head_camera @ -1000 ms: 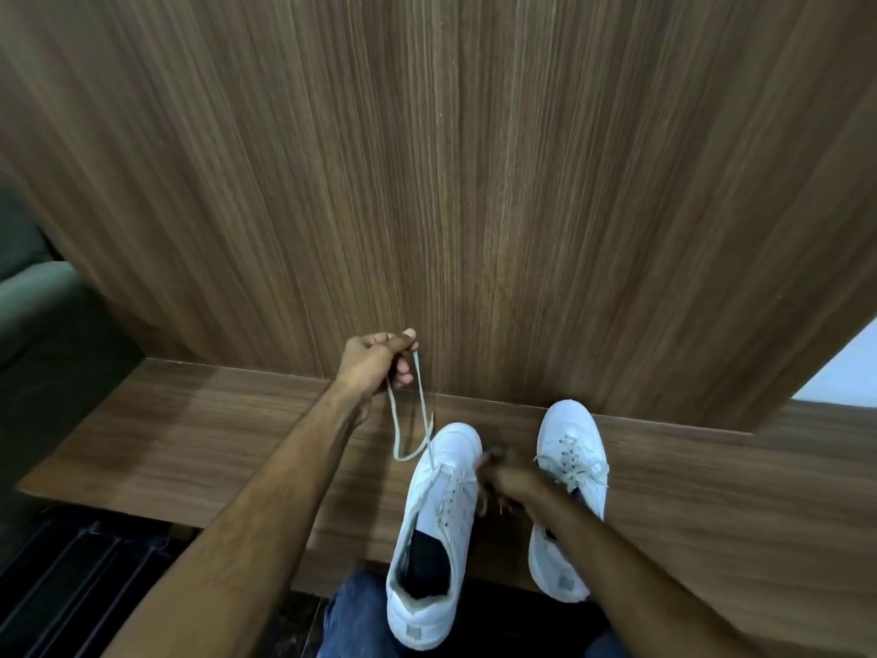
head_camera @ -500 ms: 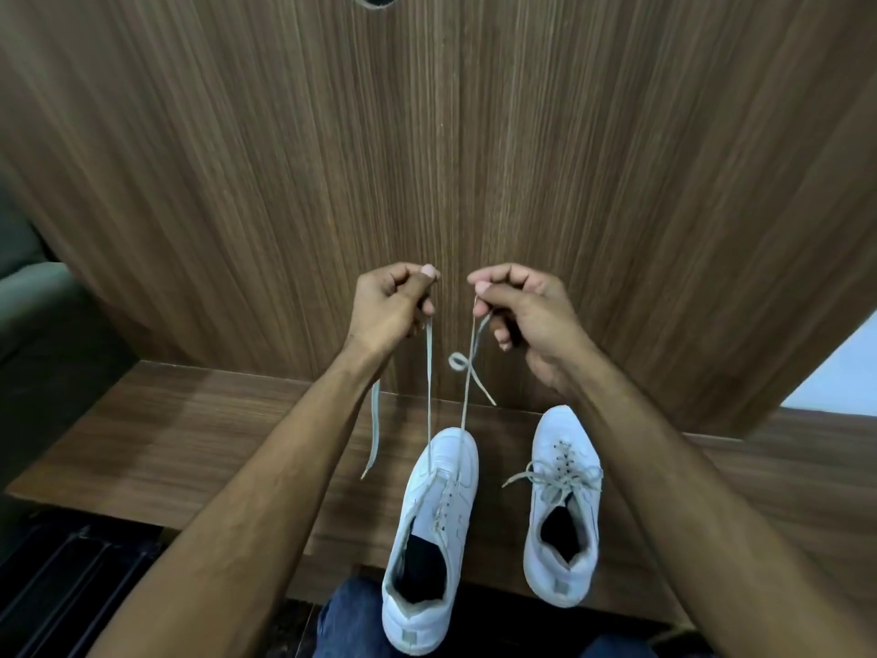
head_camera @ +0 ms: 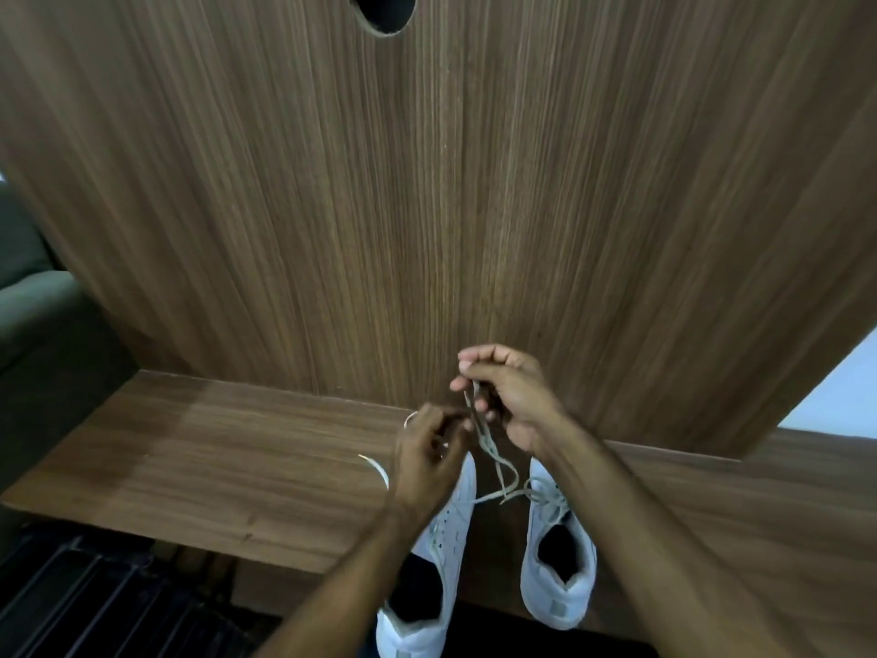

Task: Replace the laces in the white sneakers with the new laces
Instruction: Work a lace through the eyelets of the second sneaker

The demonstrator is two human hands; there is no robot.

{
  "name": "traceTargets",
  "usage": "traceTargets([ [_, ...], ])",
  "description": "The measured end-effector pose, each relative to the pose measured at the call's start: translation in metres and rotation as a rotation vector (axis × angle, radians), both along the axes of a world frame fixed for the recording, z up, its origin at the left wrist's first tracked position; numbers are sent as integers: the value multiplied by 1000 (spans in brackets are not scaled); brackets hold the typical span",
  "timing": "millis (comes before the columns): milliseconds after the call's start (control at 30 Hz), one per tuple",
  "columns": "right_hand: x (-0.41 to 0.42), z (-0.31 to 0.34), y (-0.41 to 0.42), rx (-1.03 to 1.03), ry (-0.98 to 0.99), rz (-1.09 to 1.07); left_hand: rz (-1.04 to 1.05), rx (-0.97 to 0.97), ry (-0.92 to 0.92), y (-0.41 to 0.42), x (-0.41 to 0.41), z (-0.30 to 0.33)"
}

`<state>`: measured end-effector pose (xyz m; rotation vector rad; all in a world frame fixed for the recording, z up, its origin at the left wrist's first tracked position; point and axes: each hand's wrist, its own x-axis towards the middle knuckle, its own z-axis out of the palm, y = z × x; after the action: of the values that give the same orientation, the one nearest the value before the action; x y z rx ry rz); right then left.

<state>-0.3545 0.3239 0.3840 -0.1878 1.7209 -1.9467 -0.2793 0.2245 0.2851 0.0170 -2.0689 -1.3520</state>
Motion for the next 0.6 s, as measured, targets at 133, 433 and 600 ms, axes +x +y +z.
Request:
traceTargets([
  [133, 4, -3, 1, 51, -60, 73, -19, 52, -17, 16, -9, -10],
  [433, -23, 15, 32, -138, 64, -195, -102, 152, -269, -30, 3, -30],
  [600, -37, 13, 55, -140, 95, -302, 97, 74, -372, -74, 24, -59],
])
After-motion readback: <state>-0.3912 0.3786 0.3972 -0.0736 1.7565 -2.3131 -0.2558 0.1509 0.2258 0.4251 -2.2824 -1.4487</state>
